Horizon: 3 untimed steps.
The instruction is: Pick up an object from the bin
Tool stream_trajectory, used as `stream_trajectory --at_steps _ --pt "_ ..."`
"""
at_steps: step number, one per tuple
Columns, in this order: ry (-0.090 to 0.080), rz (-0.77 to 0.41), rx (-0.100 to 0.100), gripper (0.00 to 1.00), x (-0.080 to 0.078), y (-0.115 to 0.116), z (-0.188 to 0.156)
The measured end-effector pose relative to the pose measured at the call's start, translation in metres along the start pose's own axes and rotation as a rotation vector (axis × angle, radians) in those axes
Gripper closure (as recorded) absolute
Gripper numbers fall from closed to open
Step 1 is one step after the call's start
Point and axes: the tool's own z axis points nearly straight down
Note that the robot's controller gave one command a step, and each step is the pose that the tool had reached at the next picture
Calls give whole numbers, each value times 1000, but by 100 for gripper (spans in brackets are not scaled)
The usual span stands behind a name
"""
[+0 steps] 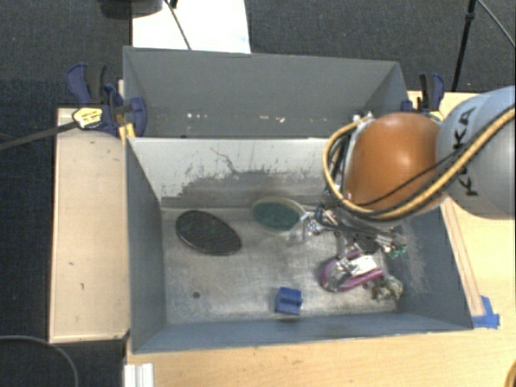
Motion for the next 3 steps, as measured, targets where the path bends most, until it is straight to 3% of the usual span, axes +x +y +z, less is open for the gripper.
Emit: stream_trajectory --at_steps 1,2,3 --pt "-12 -205 7 0 33 7 79" --pt "-2 -122 3 0 13 26 81" --pt "-7 -304 8 0 10 41 80"
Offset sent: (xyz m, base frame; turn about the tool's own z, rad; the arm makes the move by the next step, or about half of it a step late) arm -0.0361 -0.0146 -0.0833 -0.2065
